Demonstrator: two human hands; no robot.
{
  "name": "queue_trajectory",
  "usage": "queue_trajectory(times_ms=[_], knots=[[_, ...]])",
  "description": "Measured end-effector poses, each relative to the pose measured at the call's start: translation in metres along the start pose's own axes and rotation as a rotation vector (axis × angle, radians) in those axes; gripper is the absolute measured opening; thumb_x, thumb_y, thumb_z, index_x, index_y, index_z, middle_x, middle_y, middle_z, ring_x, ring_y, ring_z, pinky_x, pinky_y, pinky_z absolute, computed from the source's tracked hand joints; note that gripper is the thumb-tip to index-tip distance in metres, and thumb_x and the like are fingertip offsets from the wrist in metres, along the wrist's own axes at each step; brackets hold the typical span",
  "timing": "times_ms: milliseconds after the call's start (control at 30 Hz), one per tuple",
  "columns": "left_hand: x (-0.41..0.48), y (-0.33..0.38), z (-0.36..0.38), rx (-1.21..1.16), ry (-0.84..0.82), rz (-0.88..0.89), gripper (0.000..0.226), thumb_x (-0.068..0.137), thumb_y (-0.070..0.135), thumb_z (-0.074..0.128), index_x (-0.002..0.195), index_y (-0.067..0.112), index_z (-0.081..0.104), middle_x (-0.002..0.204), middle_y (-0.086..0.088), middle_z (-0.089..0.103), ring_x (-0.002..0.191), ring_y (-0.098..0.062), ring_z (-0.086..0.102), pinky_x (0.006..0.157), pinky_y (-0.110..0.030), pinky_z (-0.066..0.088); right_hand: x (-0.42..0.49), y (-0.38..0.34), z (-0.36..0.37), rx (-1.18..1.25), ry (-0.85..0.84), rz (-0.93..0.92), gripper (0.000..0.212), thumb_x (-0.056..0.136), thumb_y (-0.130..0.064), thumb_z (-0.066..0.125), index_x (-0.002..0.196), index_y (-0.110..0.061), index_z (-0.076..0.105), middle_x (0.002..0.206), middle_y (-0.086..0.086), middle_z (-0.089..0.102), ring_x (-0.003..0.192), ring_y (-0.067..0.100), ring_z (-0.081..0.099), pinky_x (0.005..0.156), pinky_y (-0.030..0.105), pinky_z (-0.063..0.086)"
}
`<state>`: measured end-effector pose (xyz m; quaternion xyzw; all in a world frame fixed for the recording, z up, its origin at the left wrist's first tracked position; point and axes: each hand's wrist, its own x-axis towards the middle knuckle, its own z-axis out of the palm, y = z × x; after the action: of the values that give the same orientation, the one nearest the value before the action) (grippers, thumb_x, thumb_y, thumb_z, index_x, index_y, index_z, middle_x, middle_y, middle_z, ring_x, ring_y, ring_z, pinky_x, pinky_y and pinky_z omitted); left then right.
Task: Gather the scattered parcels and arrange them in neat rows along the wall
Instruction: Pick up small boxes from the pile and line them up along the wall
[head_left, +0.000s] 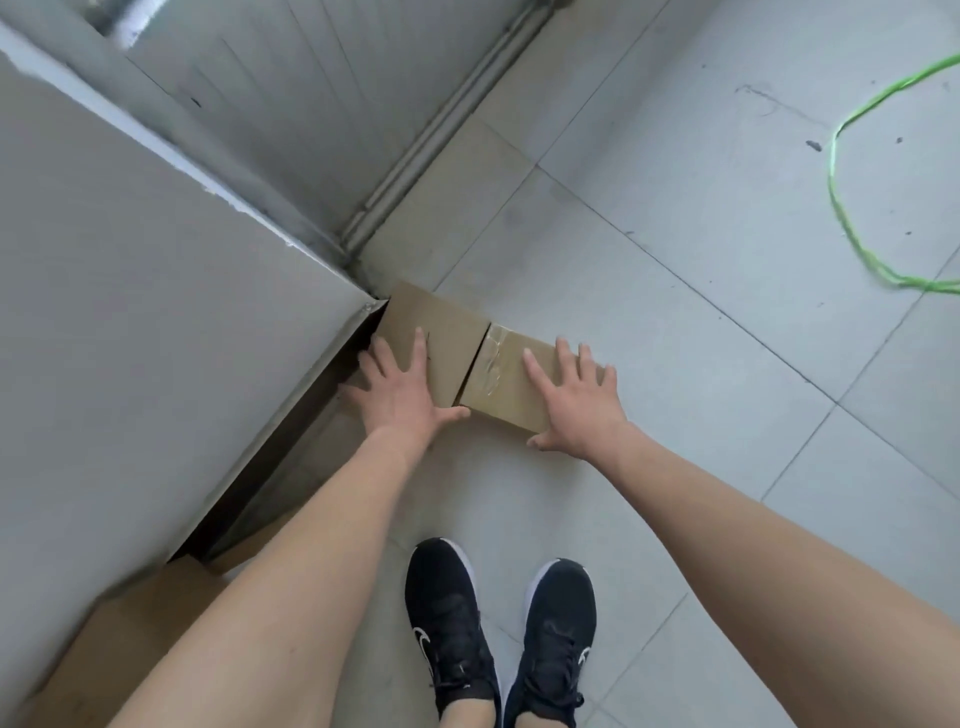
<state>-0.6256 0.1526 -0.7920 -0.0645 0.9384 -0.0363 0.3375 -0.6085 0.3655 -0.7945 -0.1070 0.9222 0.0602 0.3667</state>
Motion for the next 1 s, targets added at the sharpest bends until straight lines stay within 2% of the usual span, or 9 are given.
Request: queue_trajectory(times_ms=[100, 200, 400, 533, 733, 833, 1000], knots=[[0.010, -0.004, 0.019, 0.019, 0.066, 0.008, 0.132, 0.060, 0.088, 0.059, 0.150, 0.032, -0.020, 0.156, -0.027, -0.002, 0.141, -0.047, 0.014, 0.105, -0.069, 0.025, 0.010, -0.003, 0.015, -0.035, 0.073, 0.020, 0.119, 0.073, -0.060, 0.069, 0.153, -0.032, -0.015, 0.156, 0.023, 0.004, 0.136, 0.040, 0.022, 0.099, 0.051, 0.033], [0.012, -0.006, 0.021, -0.011, 0.079, 0.009, 0.132, 0.061, 0.084, 0.062, 0.150, 0.033, -0.020, 0.155, -0.031, -0.005, 0.139, -0.049, 0.016, 0.103, -0.065, 0.031, 0.001, 0.002, 0.017, 0.028, 0.061, 0.065, 0.119, 0.071, -0.061, 0.070, 0.153, -0.034, -0.011, 0.149, 0.023, 0.018, 0.122, 0.037, 0.035, 0.093, 0.048, 0.039], [-0.036, 0.014, -0.020, -0.090, 0.087, -0.014, 0.128, 0.058, 0.082, 0.066, 0.154, 0.029, 0.000, 0.151, -0.031, 0.012, 0.129, -0.045, 0.029, 0.096, -0.053, 0.039, -0.071, 0.018, -0.006, 0.255, 0.000, 0.372, 0.120, 0.067, -0.060, 0.068, 0.153, -0.029, -0.011, 0.138, 0.023, 0.028, 0.109, 0.036, 0.041, 0.084, 0.045, 0.048], [-0.120, 0.029, -0.067, -0.116, 0.096, 0.025, 0.127, 0.057, 0.084, 0.063, 0.153, 0.029, 0.000, 0.153, -0.029, 0.014, 0.128, -0.043, 0.031, 0.093, -0.050, 0.039, -0.150, 0.017, -0.044, 0.330, 0.025, 0.486, 0.122, 0.066, -0.069, 0.066, 0.153, -0.028, -0.009, 0.131, 0.021, 0.032, 0.105, 0.034, 0.042, 0.074, 0.040, 0.044], [-0.264, -0.004, -0.130, -0.199, 0.096, -0.104, 0.129, 0.060, 0.088, 0.058, 0.153, 0.028, -0.008, 0.155, -0.028, 0.011, 0.132, -0.046, 0.028, 0.097, -0.055, 0.039, -0.265, -0.019, -0.121, 0.293, 0.062, 0.476, 0.123, 0.066, -0.074, 0.063, 0.152, -0.027, -0.010, 0.126, 0.019, 0.035, 0.102, 0.031, 0.040, 0.060, 0.035, 0.039], [-0.329, -0.029, -0.140, -0.231, 0.106, -0.229, 0.131, 0.059, 0.092, 0.053, 0.153, 0.026, -0.009, 0.155, -0.028, 0.012, 0.133, -0.045, 0.028, 0.098, -0.054, 0.039, -0.308, -0.046, -0.146, 0.336, 0.086, 0.466, 0.124, 0.064, -0.079, 0.061, 0.153, -0.025, -0.006, 0.124, 0.019, 0.039, 0.106, 0.031, 0.042, 0.061, 0.034, 0.036], [-0.433, -0.079, -0.131, -0.311, 0.124, -0.428, 0.132, 0.056, 0.093, 0.052, 0.153, 0.028, -0.007, 0.155, -0.026, 0.013, 0.131, -0.041, 0.030, 0.095, -0.048, 0.040, -0.378, -0.109, -0.162, 0.351, 0.127, 0.342, 0.126, 0.061, -0.082, 0.059, 0.153, -0.024, -0.003, 0.122, 0.019, 0.042, 0.109, 0.032, 0.044, 0.066, 0.035, 0.034]])
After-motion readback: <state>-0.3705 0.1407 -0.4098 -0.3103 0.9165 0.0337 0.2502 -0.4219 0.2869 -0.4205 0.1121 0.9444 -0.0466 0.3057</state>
